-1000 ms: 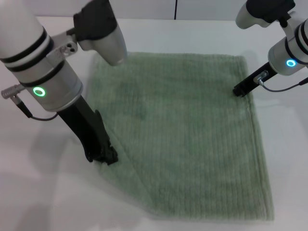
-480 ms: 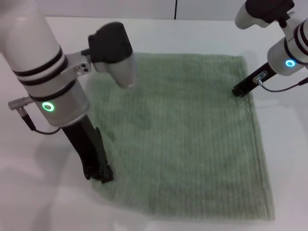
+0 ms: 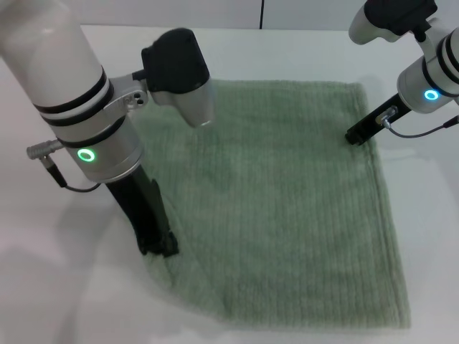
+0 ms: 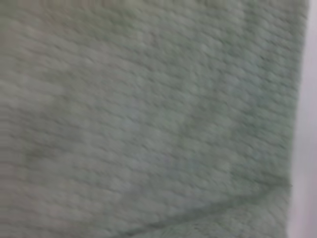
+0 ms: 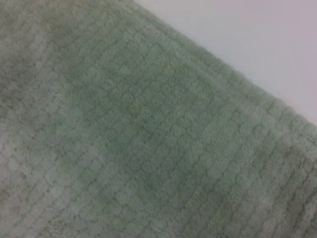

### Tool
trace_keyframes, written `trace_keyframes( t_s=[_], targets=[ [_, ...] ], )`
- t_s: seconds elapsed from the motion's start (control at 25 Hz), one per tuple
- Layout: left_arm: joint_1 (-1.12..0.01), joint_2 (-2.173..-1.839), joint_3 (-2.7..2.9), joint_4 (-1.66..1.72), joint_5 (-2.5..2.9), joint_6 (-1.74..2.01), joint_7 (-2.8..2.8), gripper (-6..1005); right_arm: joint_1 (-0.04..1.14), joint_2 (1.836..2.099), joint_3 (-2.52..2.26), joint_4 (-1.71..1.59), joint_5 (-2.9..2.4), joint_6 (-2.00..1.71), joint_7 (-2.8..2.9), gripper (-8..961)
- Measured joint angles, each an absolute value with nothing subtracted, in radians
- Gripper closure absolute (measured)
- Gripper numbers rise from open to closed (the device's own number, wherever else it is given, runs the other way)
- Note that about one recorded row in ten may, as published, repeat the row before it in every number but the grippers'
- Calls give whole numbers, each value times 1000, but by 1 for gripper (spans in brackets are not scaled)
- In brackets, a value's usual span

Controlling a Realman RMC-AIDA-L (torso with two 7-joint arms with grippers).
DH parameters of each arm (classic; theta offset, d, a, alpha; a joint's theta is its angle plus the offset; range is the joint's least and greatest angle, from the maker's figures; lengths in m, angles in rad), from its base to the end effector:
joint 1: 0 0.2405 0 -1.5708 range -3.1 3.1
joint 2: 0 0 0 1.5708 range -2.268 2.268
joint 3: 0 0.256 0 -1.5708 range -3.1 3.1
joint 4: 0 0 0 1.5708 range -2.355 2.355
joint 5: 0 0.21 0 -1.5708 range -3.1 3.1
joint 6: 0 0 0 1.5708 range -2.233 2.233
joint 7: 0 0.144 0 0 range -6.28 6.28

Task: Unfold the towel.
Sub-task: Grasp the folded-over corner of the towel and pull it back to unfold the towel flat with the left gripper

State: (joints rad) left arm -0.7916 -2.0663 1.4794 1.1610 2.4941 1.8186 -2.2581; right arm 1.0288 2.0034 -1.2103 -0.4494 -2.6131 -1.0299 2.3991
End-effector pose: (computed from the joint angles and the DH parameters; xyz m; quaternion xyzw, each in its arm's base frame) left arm -0.1524 0.3294 -0.0273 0.9477 0.1573 -0.2744 0.0422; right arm 0.2101 0.4413 -0.0376 -0.8960 0.3411 -0.1788 0.2211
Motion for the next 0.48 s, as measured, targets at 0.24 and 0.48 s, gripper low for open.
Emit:
trace_keyframes(
  t_s=[0.24, 0.48],
  targets=[
    [-784, -2064, 1477, 1180, 2499, 1807, -2249, 873, 1028, 2003, -1210, -449, -2612, -1029, 2399, 954],
    [-780, -2065, 1499, 1182, 2553, 1843, -2230, 795, 1029, 2003, -1210, -449, -2611, -1029, 2399, 954]
  ],
)
